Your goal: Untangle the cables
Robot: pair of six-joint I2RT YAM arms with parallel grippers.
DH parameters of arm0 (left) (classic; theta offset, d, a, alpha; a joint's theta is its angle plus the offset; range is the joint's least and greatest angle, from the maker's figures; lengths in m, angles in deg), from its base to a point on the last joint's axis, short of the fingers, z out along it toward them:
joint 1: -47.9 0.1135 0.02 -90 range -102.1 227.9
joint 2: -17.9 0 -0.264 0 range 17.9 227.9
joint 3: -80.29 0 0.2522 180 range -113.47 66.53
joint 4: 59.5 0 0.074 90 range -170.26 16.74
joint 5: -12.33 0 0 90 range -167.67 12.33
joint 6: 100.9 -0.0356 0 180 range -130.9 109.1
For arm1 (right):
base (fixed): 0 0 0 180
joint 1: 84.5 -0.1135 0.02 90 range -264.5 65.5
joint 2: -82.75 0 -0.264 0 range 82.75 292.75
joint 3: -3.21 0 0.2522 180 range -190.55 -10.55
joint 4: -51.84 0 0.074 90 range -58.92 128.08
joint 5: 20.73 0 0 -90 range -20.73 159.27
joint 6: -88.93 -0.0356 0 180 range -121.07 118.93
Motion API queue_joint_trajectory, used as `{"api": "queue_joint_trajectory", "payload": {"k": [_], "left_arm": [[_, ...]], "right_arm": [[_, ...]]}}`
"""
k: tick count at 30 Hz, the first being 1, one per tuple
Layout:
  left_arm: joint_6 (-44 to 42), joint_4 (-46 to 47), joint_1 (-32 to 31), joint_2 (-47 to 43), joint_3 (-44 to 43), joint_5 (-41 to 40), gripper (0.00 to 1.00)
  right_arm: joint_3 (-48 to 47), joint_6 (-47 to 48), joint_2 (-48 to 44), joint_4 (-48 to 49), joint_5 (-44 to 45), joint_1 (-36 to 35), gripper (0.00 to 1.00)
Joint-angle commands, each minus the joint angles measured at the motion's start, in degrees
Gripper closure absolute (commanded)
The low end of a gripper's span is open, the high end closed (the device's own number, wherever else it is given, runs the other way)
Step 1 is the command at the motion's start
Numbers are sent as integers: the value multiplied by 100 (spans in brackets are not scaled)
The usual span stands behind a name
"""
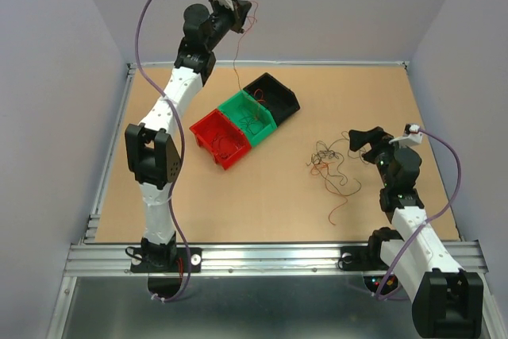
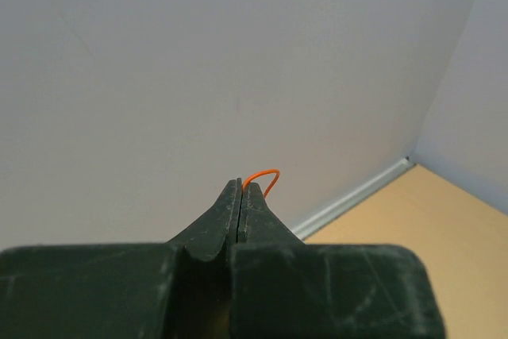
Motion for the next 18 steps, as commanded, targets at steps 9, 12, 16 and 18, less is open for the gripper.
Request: {"api": "queue_joint_trajectory", "payload": {"k": [9, 12, 16, 18], "left_arm": [[105, 427, -440, 295, -1116, 245, 100], [123, 330, -518, 576, -1767, -36, 100], [-97, 390, -624, 901, -2023, -248, 100], [-123, 513, -633, 937, -1980, -248, 100]], "right_arm": [[-120, 63, 36, 250, -220, 20, 0], [-138, 89, 106, 277, -255, 20, 0], [-155, 98, 141, 320, -308, 20, 0], [-138, 98, 141, 356, -360, 20, 0]]}}
